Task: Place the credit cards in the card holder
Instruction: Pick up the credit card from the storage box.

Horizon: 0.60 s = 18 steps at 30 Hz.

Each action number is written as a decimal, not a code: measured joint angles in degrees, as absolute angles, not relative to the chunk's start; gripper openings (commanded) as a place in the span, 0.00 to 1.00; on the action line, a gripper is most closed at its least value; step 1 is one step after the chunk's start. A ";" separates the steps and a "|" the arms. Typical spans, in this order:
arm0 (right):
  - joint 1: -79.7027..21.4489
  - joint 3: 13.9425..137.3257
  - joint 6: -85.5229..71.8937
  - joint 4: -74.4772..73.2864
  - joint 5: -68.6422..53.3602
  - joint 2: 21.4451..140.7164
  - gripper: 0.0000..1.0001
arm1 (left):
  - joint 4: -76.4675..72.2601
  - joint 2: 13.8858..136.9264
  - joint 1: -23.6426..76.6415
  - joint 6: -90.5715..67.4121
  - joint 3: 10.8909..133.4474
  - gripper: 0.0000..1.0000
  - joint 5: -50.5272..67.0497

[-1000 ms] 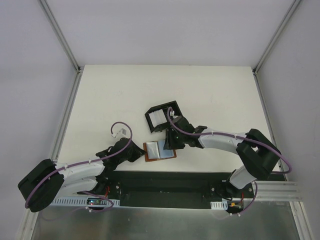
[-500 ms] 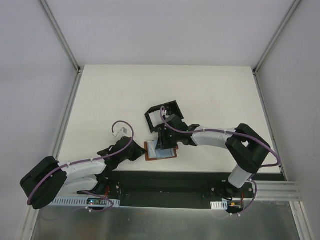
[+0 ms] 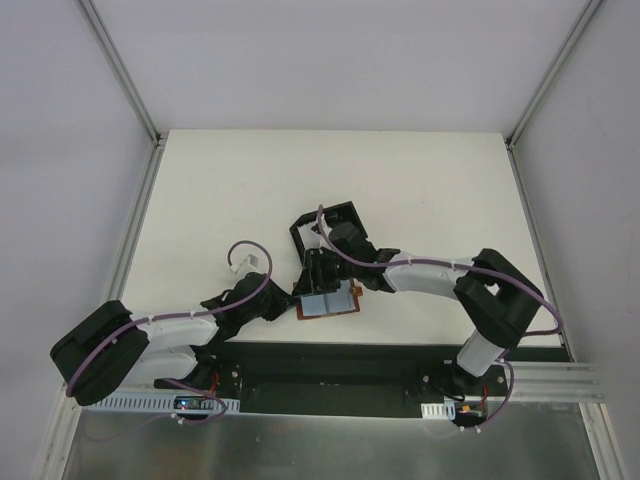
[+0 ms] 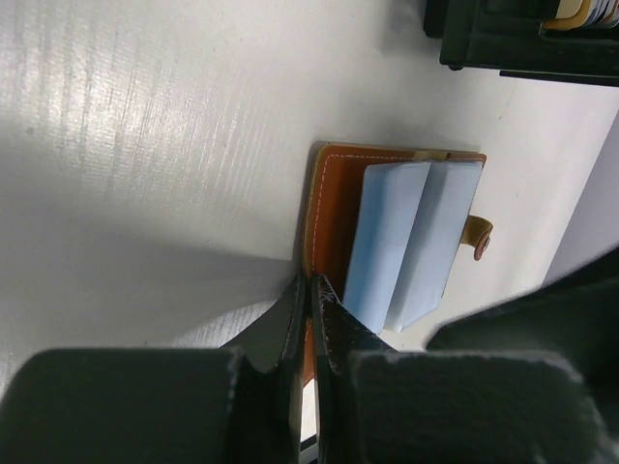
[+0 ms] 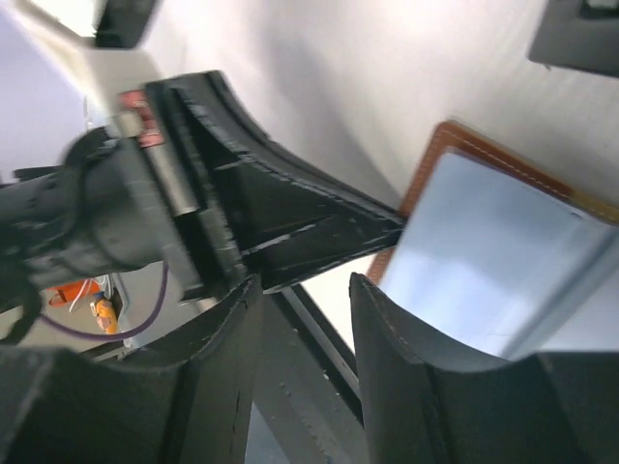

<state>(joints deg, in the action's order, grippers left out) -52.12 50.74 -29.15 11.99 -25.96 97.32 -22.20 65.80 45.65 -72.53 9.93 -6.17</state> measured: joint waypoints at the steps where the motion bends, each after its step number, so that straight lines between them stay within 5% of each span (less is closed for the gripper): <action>1: -52.12 50.74 -29.12 12.01 -26.20 96.36 0.44 | -22.46 66.02 45.67 -72.66 9.93 0.00 -6.11; 10: -48.53 51.13 -24.36 7.01 -22.94 85.86 0.48 | -23.29 65.80 45.67 -72.97 9.54 0.00 -6.07; 18: -41.30 62.96 -16.71 -6.94 -15.20 87.90 0.55 | -21.39 63.88 45.67 -71.35 9.52 0.00 -6.07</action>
